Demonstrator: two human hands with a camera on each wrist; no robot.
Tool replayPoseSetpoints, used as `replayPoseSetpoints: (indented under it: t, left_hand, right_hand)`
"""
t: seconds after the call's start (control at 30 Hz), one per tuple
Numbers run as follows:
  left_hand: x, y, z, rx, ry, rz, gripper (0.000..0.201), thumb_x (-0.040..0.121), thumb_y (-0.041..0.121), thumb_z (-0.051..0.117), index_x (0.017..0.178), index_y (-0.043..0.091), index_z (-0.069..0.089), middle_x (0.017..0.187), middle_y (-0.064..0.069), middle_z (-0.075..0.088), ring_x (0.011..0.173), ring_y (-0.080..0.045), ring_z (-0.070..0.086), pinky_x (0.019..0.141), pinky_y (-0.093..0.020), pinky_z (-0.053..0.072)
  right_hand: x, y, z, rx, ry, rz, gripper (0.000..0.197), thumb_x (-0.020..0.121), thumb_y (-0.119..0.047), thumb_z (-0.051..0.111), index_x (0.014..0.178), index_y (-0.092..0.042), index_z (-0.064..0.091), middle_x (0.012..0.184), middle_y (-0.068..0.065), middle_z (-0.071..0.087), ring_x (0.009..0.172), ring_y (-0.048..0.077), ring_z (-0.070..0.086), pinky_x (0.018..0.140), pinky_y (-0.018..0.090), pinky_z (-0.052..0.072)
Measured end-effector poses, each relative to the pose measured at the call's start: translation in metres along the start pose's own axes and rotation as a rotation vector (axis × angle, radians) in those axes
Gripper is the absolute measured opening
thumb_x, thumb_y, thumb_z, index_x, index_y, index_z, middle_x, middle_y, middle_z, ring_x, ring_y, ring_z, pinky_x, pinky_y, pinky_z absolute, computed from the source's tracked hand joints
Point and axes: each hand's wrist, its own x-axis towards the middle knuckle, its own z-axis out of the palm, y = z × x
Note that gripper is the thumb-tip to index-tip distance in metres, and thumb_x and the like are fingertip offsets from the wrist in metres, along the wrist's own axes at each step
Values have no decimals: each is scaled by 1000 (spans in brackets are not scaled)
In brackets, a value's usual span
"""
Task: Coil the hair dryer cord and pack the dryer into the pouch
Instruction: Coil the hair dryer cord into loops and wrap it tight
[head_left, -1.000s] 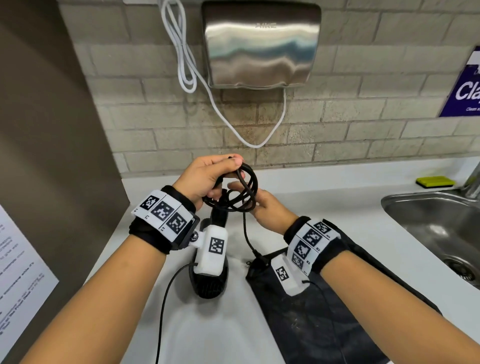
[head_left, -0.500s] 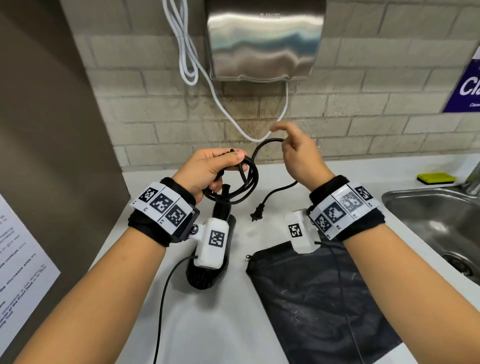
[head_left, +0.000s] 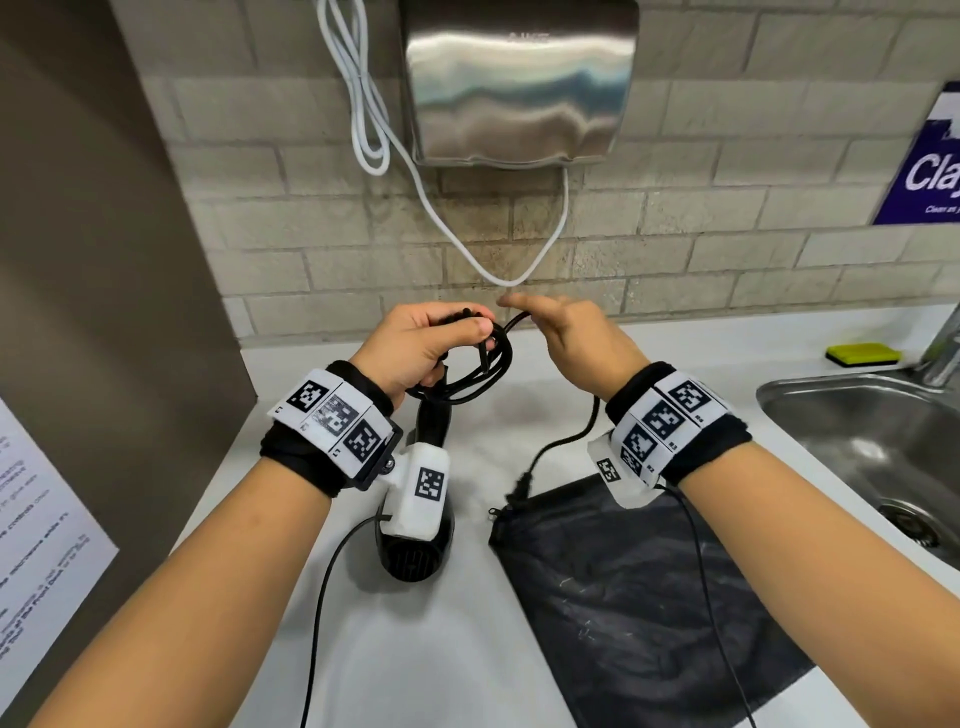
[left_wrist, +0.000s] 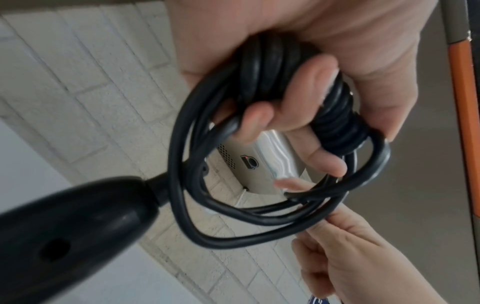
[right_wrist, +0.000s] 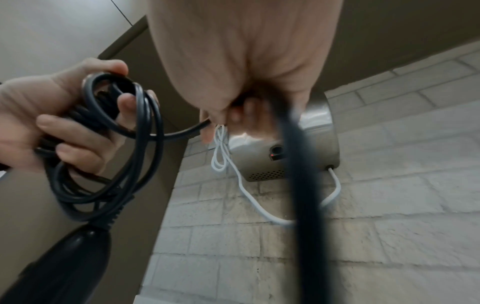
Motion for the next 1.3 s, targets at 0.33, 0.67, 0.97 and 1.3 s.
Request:
replayPoseSetpoints:
  t: [0.33, 0.67, 0.97, 1.3]
  left_hand:
    - [-1, -1, 3, -57, 82, 30, 20, 88, 4, 55, 77, 18, 65, 61, 3, 65, 30, -3, 25, 33, -12, 18]
    - [-5, 0, -1, 37, 103, 43, 16, 81, 11, 67, 72, 23, 70, 59, 7, 66, 34, -4, 28, 36, -14, 20]
    - [1, 5, 6, 172, 74, -92, 10, 84, 28, 63, 89, 23, 57, 88, -1, 67, 32, -7, 28, 38, -16, 25]
    - [5, 4, 20, 135, 123, -63, 18, 85, 22, 61, 101, 27, 68, 82, 1, 71, 34, -1, 34, 42, -17, 23]
  right_hand:
    - [10, -5, 5, -70, 94, 157, 22, 94, -10, 39, 102, -7, 59, 95, 13, 58, 92, 32, 55, 67, 31, 38]
    - [9, -10, -1, -101, 94, 131, 28, 91, -39, 50, 102, -18, 65, 93, 2, 54, 98, 25, 54, 72, 32, 40]
    - [3, -30, 0, 114, 579, -7, 22, 86, -30, 54, 81, -13, 68, 75, 2, 65, 70, 21, 60, 59, 31, 45]
    - [-6, -26, 3, 336, 602, -99, 25, 83, -32, 54, 78, -12, 68, 62, -21, 46, 58, -3, 44, 57, 18, 37]
